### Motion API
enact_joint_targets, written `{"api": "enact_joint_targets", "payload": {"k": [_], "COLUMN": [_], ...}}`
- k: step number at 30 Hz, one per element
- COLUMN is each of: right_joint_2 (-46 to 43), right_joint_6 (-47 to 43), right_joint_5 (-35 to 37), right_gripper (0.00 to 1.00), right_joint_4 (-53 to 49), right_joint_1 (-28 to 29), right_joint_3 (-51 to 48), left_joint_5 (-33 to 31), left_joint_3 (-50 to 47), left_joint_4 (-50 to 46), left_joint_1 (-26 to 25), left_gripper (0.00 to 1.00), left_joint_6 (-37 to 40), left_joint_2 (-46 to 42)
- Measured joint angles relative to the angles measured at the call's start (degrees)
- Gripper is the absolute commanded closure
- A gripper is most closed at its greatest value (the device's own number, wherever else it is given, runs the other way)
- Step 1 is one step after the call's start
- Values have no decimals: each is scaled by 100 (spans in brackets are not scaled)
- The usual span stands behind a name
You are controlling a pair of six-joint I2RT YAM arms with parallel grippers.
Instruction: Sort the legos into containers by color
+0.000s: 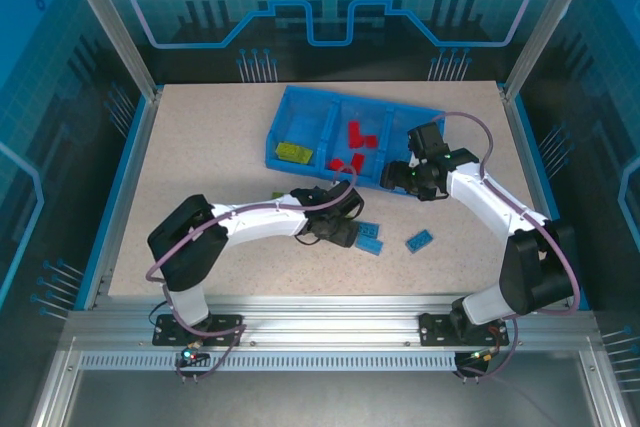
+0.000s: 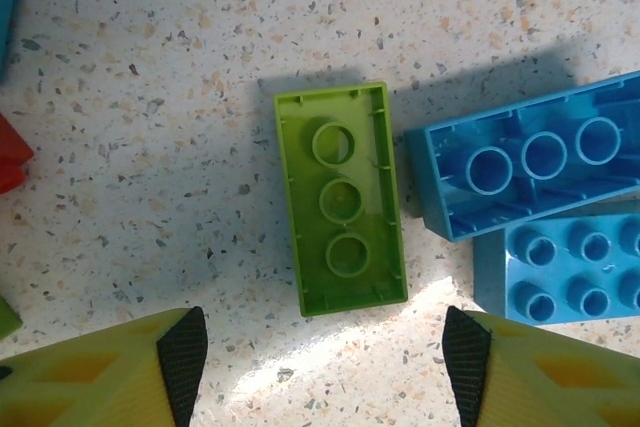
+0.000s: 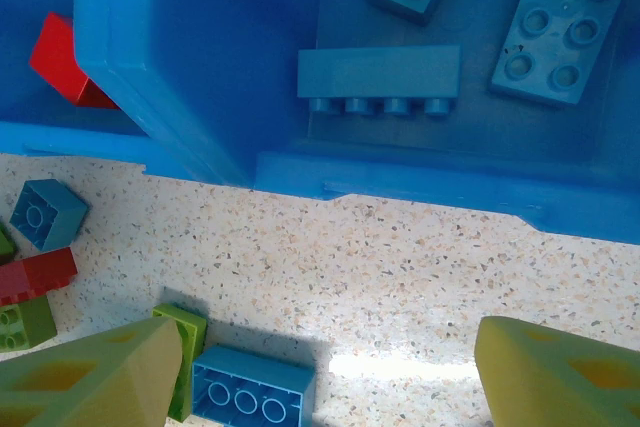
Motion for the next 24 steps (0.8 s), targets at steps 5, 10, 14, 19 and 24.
{"api": "enact_joint_targets", "payload": {"k": [5, 10, 14, 19, 24], "right_joint_2": [0, 0, 2, 2, 2], "right_joint_6": [0, 0, 0, 0, 0], "right_joint_5": [0, 0, 0, -2, 0], "right_gripper": [21, 21, 21, 21, 21], "right_joint_4": [2, 0, 0, 2, 0], "right_joint_1": [-2, -2, -7, -7, -7], "right_joint_3": [-2, -11, -11, -28, -55], "left_joint_5": [4, 39, 39, 26, -72], "left_joint_3": [0, 4, 46, 216, 352], "left_joint_4": [35, 55, 48, 26, 33], "left_joint_1": [-81, -127, -127, -127, -127], "left_gripper": [32, 32, 32, 33, 37], "left_joint_6": [94, 197, 234, 323, 374], "left_joint_2": [166, 271, 402, 610, 715]}}
